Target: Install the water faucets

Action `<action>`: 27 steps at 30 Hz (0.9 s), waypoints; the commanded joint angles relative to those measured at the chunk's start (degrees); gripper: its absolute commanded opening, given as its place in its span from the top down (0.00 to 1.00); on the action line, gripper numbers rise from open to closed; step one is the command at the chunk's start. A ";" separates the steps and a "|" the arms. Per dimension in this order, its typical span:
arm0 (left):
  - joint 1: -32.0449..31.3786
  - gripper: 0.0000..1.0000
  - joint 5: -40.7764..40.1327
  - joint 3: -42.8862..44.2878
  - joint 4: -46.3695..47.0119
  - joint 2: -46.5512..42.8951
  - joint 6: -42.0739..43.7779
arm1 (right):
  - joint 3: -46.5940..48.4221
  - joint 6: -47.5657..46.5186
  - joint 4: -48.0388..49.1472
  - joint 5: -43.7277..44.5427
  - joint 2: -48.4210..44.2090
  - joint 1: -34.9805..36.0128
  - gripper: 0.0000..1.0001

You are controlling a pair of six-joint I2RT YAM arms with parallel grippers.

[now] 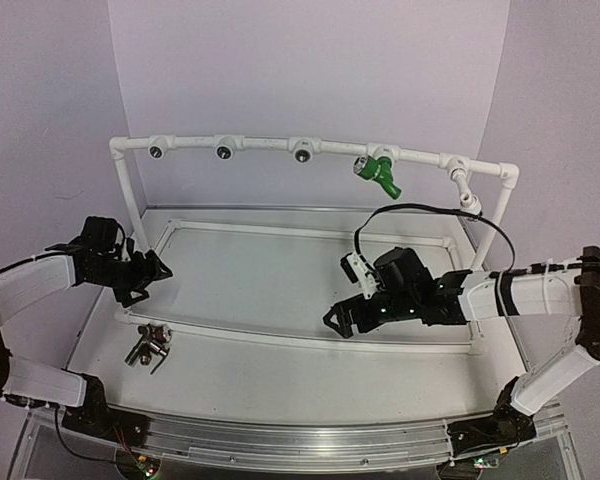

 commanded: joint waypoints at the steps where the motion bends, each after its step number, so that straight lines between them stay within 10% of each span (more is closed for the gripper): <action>1: -4.05 0.15 -5.02 4.55 2.65 6.29 1.98 | 1.82 0.26 2.63 -2.95 4.76 0.27 0.02; 14: -14.42 0.22 -31.44 3.94 -15.51 0.41 -15.29 | 3.25 -5.04 -2.08 2.51 9.52 0.71 0.02; 27: -17.68 0.40 -35.45 -2.07 -20.49 4.34 -19.87 | 7.19 -4.65 -0.91 1.44 12.82 1.21 0.02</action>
